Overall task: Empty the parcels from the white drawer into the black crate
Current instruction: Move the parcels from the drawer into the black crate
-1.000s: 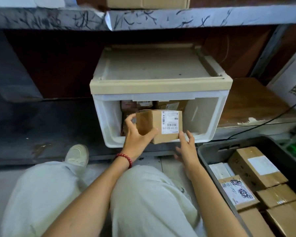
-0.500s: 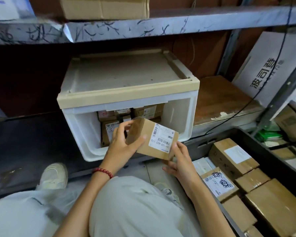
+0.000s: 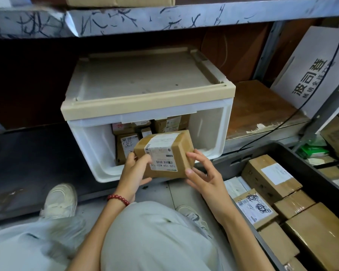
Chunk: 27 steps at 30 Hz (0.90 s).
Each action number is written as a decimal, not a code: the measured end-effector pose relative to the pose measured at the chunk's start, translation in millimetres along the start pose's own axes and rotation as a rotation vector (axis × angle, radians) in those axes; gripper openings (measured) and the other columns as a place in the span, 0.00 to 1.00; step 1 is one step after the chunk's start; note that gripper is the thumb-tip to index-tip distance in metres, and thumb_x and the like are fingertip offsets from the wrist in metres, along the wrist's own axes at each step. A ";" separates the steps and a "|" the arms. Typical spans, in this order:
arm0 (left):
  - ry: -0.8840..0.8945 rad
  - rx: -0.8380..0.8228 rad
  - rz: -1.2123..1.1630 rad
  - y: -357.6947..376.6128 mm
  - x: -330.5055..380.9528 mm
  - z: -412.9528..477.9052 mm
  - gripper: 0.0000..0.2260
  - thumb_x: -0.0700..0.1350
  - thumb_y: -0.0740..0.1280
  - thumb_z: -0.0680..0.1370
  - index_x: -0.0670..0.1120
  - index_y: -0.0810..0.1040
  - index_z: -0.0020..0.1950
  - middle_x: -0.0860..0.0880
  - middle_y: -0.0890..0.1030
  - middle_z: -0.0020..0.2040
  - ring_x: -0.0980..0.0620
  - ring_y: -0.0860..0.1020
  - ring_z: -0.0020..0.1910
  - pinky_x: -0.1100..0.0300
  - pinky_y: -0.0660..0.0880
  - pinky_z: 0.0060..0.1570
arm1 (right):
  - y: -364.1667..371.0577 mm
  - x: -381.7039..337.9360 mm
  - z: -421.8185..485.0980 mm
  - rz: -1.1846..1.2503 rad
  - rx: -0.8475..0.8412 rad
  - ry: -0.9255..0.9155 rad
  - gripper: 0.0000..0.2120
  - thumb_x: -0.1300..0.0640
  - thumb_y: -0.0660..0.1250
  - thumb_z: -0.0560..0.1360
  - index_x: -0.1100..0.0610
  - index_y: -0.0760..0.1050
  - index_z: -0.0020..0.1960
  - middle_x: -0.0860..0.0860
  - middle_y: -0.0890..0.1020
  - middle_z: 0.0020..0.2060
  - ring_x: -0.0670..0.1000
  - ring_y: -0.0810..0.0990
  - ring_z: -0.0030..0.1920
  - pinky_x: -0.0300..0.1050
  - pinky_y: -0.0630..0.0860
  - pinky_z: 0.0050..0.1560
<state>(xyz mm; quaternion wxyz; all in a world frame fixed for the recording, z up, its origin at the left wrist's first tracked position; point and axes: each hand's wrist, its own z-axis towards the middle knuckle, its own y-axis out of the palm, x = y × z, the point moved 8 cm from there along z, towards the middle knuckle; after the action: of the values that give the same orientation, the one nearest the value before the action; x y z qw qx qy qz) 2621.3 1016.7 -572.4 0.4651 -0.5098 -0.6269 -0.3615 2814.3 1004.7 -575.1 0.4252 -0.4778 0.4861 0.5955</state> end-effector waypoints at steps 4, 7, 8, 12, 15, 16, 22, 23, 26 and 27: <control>0.031 -0.009 0.033 2.4 1.8 1.4 0.12 0.45 0.63 0.78 0.52 0.72 0.61 0.52 0.80 0.55 0.53 0.77 0.56 0.53 0.77 0.52 | 1.4 -2.3 2.4 -0.078 -0.023 -0.033 0.26 0.55 0.71 0.73 0.40 0.71 0.68 0.45 0.67 0.71 0.47 0.78 0.62 0.39 0.78 0.54; 0.117 0.029 0.038 3.4 12.4 0.3 0.19 0.50 0.64 0.78 0.55 0.66 0.69 0.63 0.75 0.51 0.62 0.74 0.52 0.56 0.74 0.51 | -5.4 6.6 4.3 -0.115 0.008 0.002 0.36 0.57 0.74 0.72 0.38 0.62 0.73 0.47 0.69 0.69 0.47 0.80 0.56 0.35 0.76 0.51; 0.139 0.030 0.039 4.2 15.7 0.0 0.20 0.51 0.64 0.79 0.55 0.65 0.70 0.64 0.74 0.51 0.65 0.73 0.52 0.57 0.74 0.52 | -8.4 10.5 4.9 -0.135 0.015 0.016 0.38 0.57 0.74 0.72 0.37 0.60 0.74 0.47 0.69 0.68 0.48 0.80 0.54 0.36 0.77 0.51; 0.182 -0.036 0.095 12.3 21.9 -0.5 0.21 0.53 0.66 0.77 0.55 0.67 0.70 0.57 0.74 0.62 0.64 0.72 0.55 0.55 0.69 0.62 | -20.5 24.4 4.3 -0.290 0.053 0.065 0.42 0.55 0.74 0.72 0.41 0.54 0.77 0.47 0.72 0.63 0.48 0.77 0.51 0.36 0.75 0.54; 0.198 -0.069 0.104 15.7 20.8 0.2 0.23 0.54 0.66 0.76 0.55 0.67 0.70 0.56 0.72 0.66 0.59 0.71 0.62 0.56 0.68 0.63 | -30.9 26.9 2.7 -0.271 0.137 0.073 0.39 0.55 0.75 0.71 0.47 0.58 0.76 0.44 0.75 0.61 0.44 0.74 0.58 0.32 0.71 0.55; 0.199 -0.080 0.104 17.2 20.2 -0.3 0.24 0.54 0.67 0.76 0.55 0.66 0.71 0.56 0.72 0.66 0.58 0.71 0.63 0.55 0.68 0.64 | -32.5 26.2 2.7 -0.268 0.153 0.063 0.38 0.55 0.75 0.71 0.46 0.60 0.75 0.43 0.75 0.62 0.43 0.73 0.62 0.34 0.69 0.58; 0.197 -0.112 0.103 21.5 18.1 1.6 0.22 0.53 0.67 0.76 0.56 0.67 0.70 0.55 0.72 0.67 0.58 0.71 0.64 0.54 0.68 0.65 | -30.1 18.4 5.1 -0.295 0.141 0.018 0.30 0.55 0.73 0.73 0.37 0.65 0.68 0.43 0.71 0.63 0.39 0.71 0.62 0.32 0.68 0.56; 0.193 -0.112 0.108 21.1 17.4 2.9 0.21 0.53 0.67 0.76 0.57 0.68 0.68 0.55 0.72 0.67 0.57 0.71 0.64 0.53 0.69 0.65 | -30.4 18.4 4.9 -0.304 0.141 0.013 0.30 0.55 0.73 0.73 0.38 0.65 0.69 0.43 0.71 0.63 0.39 0.71 0.62 0.31 0.69 0.55; 0.171 -0.161 0.111 26.2 15.9 4.0 0.17 0.52 0.66 0.77 0.58 0.69 0.65 0.55 0.74 0.65 0.58 0.73 0.62 0.54 0.74 0.58 | -35.0 15.3 3.7 -0.220 0.194 0.004 0.26 0.55 0.72 0.73 0.43 0.66 0.67 0.45 0.73 0.63 0.33 0.72 0.59 0.26 0.70 0.52; 0.167 -0.198 0.115 30.7 15.9 2.9 0.16 0.51 0.66 0.78 0.58 0.69 0.64 0.55 0.74 0.65 0.58 0.73 0.61 0.57 0.75 0.54 | -37.9 13.2 3.1 -0.163 0.222 0.003 0.23 0.56 0.71 0.74 0.45 0.67 0.64 0.45 0.74 0.63 0.32 0.72 0.58 0.26 0.70 0.52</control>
<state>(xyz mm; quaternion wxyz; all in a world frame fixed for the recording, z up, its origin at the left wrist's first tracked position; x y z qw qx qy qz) 2649.8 1030.9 -558.8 0.4830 -0.5566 -0.5170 -0.4354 2848.2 1014.6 -594.4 0.5216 -0.4666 0.5093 0.5008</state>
